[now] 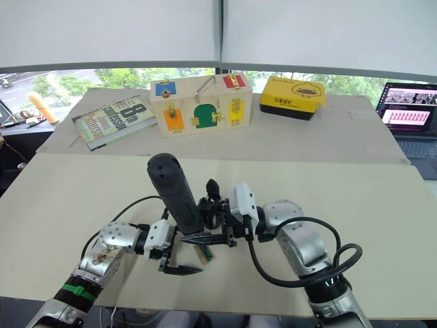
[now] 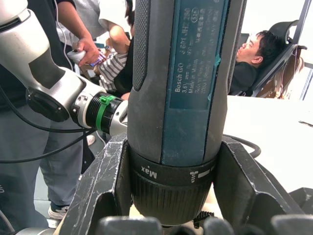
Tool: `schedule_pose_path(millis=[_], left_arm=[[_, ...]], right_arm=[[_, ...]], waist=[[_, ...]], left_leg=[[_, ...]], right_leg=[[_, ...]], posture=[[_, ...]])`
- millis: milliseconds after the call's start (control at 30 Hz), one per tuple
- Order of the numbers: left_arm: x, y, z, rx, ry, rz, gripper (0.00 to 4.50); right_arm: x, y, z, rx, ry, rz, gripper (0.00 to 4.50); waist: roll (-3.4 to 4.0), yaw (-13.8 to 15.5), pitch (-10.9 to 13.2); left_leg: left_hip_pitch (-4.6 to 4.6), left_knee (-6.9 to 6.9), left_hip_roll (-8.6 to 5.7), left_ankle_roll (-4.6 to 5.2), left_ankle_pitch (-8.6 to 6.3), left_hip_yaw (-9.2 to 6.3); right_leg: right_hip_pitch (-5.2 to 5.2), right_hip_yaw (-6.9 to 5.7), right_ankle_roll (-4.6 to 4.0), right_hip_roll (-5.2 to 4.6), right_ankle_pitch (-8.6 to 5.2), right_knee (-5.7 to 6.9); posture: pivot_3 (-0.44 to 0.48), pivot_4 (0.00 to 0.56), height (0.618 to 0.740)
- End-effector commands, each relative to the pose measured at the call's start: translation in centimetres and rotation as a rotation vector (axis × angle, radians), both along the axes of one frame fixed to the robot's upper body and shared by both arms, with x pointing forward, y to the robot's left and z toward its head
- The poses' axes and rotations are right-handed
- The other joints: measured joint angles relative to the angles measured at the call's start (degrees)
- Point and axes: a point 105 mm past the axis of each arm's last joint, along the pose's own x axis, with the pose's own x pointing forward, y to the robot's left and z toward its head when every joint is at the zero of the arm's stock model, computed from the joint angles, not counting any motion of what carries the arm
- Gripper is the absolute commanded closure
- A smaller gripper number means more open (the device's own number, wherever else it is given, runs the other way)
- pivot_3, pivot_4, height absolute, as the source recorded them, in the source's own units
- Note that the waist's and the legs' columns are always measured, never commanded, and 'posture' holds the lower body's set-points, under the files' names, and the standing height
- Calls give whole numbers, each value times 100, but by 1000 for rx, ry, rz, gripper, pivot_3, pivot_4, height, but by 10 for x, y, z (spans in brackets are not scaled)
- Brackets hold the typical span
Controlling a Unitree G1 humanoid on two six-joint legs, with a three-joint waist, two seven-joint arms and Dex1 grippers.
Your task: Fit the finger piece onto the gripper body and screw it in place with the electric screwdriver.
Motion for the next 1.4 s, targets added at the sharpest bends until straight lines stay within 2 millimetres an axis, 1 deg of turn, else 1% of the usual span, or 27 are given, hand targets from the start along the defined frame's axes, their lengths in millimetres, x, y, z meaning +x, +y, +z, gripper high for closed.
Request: schedule_pose_path(millis=[33,533,767,1167,1267,1400], left_arm=[[-4,4,-20,54,84,38,10],[-5,4,-20,55,86,40,10],[-5,4,-20,54,86,41,10],[-5,8,-18,41,86,59,10],[-3,8,-13,7,86,67,10],[-1,10,-7,-24,83,74,10]], right_arm=[[-4,1,14,32,-68,21,2552],[-7,3,14,16,-82,31,2552],[-5,2,6,22,-22,13,2552],[-4,2,-2,15,-6,-14,2552],[-5,2,-1,22,-17,-12,2552],[-8,2,10,58,-41,6,2552]], waist=[[0,0,0],[0,1,0],[0,1,0],[0,-9,0],[0,-15,0],[-2,-20,2]], left_leg=[[0,0,0,0,0,0],[-4,0,0,0,0,-5],[-4,0,-1,0,0,-7],[-2,0,0,0,0,-8],[-2,0,0,0,0,-9],[-3,-1,1,-1,0,-10]], right_leg=[[0,0,0,0,0,0],[0,-1,0,0,0,-2],[1,-1,0,0,0,-2],[2,-1,0,1,0,-1],[1,0,0,2,0,-1],[0,0,0,4,0,-1]], posture=[[0,150,740],[0,150,740],[0,150,740],[0,150,740],[0,150,740],[0,150,740]])
